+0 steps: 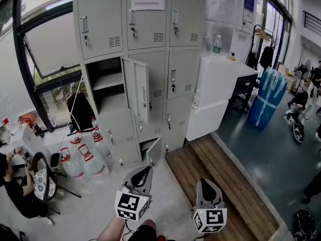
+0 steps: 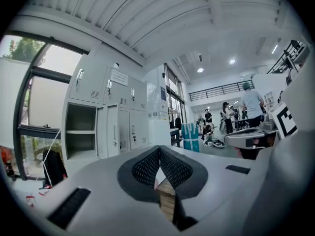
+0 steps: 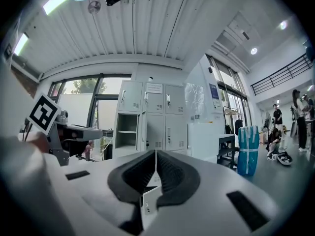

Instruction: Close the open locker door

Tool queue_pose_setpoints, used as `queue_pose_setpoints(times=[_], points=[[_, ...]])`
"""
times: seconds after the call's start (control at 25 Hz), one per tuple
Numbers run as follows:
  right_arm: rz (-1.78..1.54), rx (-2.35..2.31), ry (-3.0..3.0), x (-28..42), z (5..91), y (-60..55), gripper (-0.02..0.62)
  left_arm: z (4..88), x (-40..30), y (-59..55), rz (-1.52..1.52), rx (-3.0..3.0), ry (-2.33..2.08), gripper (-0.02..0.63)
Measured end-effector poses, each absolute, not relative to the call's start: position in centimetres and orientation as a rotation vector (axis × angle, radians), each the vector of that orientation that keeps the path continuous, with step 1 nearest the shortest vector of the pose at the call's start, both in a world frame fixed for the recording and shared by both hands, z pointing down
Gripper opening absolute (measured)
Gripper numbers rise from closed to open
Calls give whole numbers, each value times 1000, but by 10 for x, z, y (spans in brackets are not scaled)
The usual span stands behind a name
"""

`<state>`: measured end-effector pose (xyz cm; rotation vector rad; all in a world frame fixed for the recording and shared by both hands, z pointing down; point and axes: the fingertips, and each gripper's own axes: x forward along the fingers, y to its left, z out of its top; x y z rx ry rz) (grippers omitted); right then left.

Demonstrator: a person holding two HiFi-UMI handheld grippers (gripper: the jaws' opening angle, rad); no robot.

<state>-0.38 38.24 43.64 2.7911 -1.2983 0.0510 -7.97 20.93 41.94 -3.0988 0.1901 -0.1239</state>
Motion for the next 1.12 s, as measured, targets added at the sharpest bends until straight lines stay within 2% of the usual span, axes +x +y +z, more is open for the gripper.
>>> queue_pose_setpoints(times=[0.28,0.52,0.88,1.12], points=[[49,2779,-1314,41,446,371,23,429,-26,206,-132,-3095,159,21],[78,2774,-1320,108,460,341,23,442,45,179,-157,-3099,149,21],[89,2726,-1439,228,453,255,23,439,159,111,-191,-3110,226,21],[100,2657,-1552,274,458,194,22,442,198,62,-205,-3104,332,21]])
